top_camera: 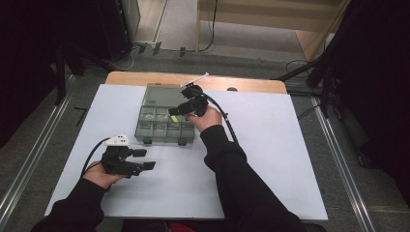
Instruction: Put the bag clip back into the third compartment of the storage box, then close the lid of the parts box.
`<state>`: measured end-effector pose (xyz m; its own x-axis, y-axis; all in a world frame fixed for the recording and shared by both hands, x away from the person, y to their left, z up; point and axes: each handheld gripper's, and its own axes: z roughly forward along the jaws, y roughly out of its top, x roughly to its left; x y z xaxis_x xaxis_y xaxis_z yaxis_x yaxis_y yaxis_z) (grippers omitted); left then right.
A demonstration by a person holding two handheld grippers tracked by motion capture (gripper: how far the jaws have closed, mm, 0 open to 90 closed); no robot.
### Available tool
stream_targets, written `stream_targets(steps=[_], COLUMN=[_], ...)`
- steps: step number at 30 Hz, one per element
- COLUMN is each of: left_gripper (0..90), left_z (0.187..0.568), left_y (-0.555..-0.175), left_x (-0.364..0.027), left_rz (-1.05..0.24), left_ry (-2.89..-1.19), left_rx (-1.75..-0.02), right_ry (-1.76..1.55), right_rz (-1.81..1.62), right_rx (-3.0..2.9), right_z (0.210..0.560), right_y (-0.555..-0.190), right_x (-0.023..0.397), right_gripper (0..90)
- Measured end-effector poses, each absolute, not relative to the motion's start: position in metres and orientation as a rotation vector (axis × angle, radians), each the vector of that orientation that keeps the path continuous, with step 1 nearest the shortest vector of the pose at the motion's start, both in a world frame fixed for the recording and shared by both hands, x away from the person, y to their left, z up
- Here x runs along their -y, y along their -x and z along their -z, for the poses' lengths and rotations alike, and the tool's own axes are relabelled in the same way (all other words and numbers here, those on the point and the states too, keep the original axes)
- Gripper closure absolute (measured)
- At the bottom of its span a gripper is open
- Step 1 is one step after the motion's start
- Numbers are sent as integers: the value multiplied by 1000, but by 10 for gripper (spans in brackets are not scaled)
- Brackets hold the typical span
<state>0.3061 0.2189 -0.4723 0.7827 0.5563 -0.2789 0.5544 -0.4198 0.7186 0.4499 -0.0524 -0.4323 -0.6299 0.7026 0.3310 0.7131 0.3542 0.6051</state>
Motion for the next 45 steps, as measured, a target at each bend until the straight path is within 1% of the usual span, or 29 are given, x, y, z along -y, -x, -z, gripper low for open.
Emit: stream_targets(steps=[2, 7, 13, 16, 20, 28, 41, 43, 45], left_gripper=[321, 317, 310, 310, 310, 310, 309, 287, 283], left_z=[471, 470, 468, 468, 468, 466, 459, 457, 456], left_y=[-310, -317, -328, -333, -336, -347, -373, -377, -381], left_x=[-219, -222, -224, -225, -226, -226, -227, -227, -229], left_rz=[-9, -33, -46, -41, -65, -85, -57, -55, -59], left_ry=[-2104, -2100, -2085, -2075, -2085, -2090, -2069, -2071, -2059], left_rx=[-833, -847, -876, -888, -898, -908, -938, -941, -950], right_ry=[1339, 1293, 1225, 1224, 1231, 1244, 1305, 1313, 1321], right_rz=[1166, 1222, 1241, 1249, 1224, 1219, 1250, 1253, 1266], right_rx=[2578, 2535, 2586, 2580, 2632, 2587, 2525, 2520, 2520], right_z=[434, 438, 440, 441, 446, 458, 460, 460, 461], right_y=[-447, -440, -430, -425, -419, -415, -417, -418, -419], right_x=[57, 71, 83, 86, 89, 100, 111, 111, 112], right_gripper=[358, 349, 294, 293, 287, 284, 284, 284, 285])
